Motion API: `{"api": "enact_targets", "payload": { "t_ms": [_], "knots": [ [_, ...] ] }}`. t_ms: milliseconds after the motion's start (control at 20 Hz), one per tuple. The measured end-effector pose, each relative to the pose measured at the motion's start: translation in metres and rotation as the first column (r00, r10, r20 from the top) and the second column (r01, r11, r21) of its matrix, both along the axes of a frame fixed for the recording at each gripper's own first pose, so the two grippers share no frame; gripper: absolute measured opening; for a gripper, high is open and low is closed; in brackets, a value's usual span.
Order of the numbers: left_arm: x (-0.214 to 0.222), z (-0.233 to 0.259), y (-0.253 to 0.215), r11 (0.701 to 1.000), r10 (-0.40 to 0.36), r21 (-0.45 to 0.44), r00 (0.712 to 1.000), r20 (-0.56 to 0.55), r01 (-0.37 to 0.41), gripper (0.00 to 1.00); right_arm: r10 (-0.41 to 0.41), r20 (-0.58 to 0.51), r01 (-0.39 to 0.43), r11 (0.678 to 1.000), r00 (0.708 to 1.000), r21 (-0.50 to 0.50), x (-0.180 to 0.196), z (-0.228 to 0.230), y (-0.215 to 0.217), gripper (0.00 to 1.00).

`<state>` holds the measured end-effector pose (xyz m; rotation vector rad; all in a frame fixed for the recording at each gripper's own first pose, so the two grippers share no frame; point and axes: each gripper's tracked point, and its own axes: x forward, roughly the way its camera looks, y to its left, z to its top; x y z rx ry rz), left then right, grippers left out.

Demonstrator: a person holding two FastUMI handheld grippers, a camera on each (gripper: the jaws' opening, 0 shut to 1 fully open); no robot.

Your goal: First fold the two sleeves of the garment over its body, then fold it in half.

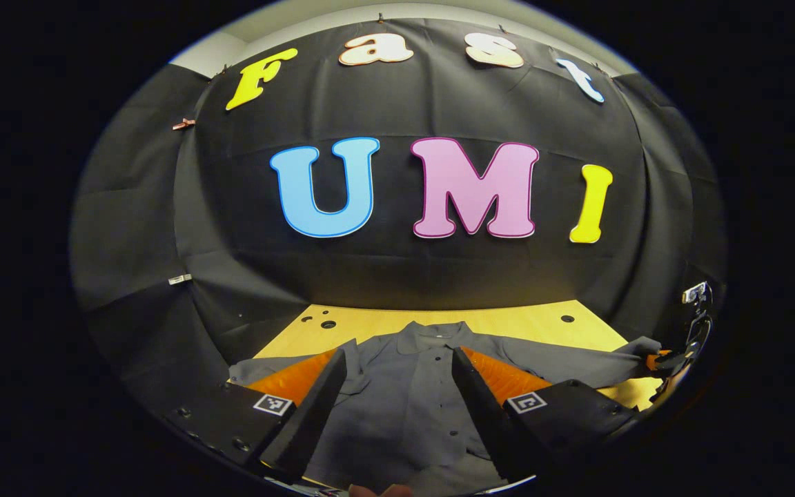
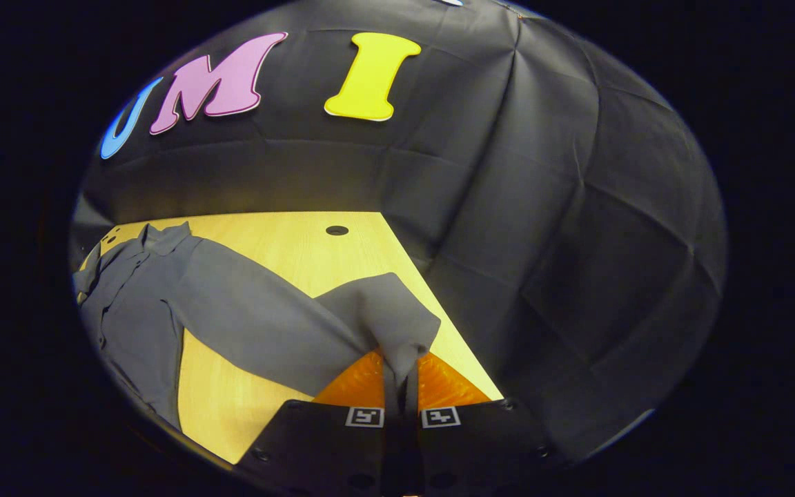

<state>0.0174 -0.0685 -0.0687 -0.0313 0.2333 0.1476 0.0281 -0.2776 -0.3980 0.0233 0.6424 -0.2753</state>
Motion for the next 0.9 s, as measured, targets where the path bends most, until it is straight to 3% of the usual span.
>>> {"api": "enact_targets", "payload": {
  "t_ms": [200, 450, 900],
  "knots": [
    [0.004, -0.001, 0.031, 0.999, -0.046, 0.003, 0.999, 0.011, 0.046, 0.97, -0.049, 0.019, 0.050, 0.999, 0.999, -0.012, -0.014, 0.029, 0.034, 0.05],
    [0.014, -0.003, 0.064, 0.995, -0.102, 0.024, 0.994, 0.036, 0.101, 0.97, -0.061, 0.079, 0.062, 0.998, 0.995, -0.005, -0.003, 0.075, 0.084, 0.05],
    [0.029, -0.017, 0.137, 0.994, -0.111, 0.028, 0.992, 0.061, 0.110, 0.97, 0.060, 0.219, -0.059, 0.998, 0.974, -0.011, 0.066, 0.162, 0.205, 0.05]
  ]
}}
